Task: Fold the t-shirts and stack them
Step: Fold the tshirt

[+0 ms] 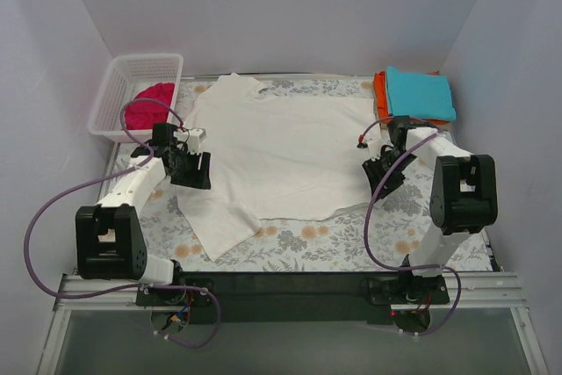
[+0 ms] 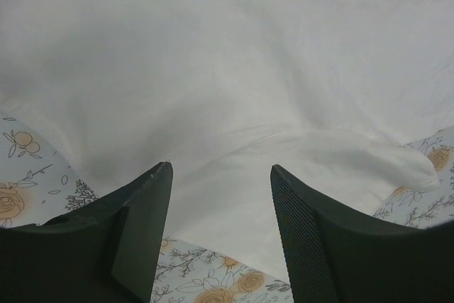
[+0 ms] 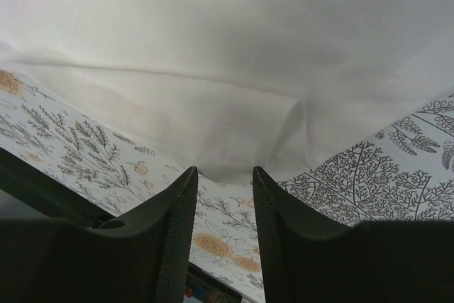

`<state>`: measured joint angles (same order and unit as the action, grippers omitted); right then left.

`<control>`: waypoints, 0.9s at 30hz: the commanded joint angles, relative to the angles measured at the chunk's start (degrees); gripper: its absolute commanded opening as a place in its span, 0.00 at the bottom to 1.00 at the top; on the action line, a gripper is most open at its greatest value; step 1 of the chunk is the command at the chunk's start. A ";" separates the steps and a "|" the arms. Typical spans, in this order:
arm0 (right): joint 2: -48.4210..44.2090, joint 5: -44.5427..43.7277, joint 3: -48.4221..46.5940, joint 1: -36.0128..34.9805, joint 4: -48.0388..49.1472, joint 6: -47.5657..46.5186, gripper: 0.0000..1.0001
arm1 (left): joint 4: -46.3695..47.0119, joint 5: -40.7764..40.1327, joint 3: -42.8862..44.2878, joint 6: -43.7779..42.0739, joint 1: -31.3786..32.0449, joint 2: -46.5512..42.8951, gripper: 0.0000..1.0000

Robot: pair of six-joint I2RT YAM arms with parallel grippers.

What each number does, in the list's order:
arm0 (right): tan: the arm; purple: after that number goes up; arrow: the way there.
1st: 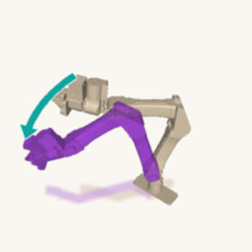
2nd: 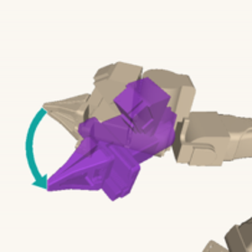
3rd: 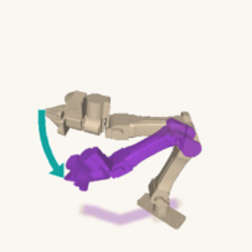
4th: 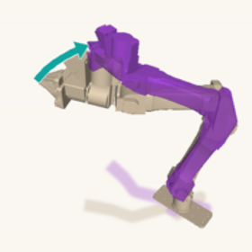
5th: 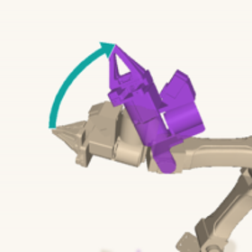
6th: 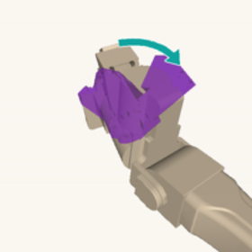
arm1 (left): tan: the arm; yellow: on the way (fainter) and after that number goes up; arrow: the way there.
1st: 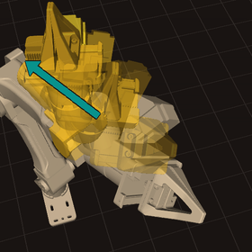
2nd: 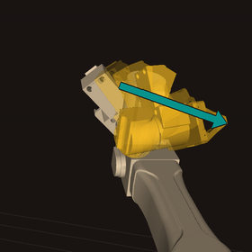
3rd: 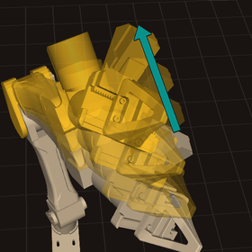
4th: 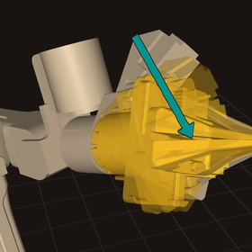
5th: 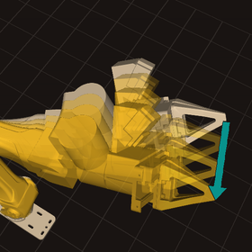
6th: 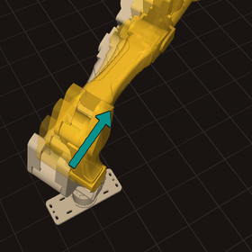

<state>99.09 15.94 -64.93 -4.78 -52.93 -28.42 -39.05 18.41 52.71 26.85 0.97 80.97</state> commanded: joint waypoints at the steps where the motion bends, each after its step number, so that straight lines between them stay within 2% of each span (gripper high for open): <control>1: 1.54 3.13 -0.38 1.78 -0.95 0.56 0.37 | 1.34 -0.48 -1.03 0.13 0.08 0.15 0.54; 7: 2.78 5.06 -0.82 4.07 -2.27 0.39 0.31 | 1.61 -0.31 -0.77 0.31 0.08 0.68 0.54; 14: 0.59 6.38 -1.78 4.16 -4.55 -0.31 0.01 | 2.04 -1.01 -1.64 0.22 0.08 0.86 0.54; 21: -4.60 5.59 -3.19 4.25 -10.17 -2.51 0.01 | 2.22 -1.98 -2.26 -0.13 0.08 0.68 0.54; 27: -7.94 1.47 3.22 4.16 -11.94 -5.32 0.01 | 1.78 -1.98 -1.82 -0.83 0.08 0.68 0.54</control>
<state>92.77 19.90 -64.60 -0.67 -61.36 -31.20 -37.47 16.93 50.61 26.83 0.97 82.19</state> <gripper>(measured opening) 0.019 0.540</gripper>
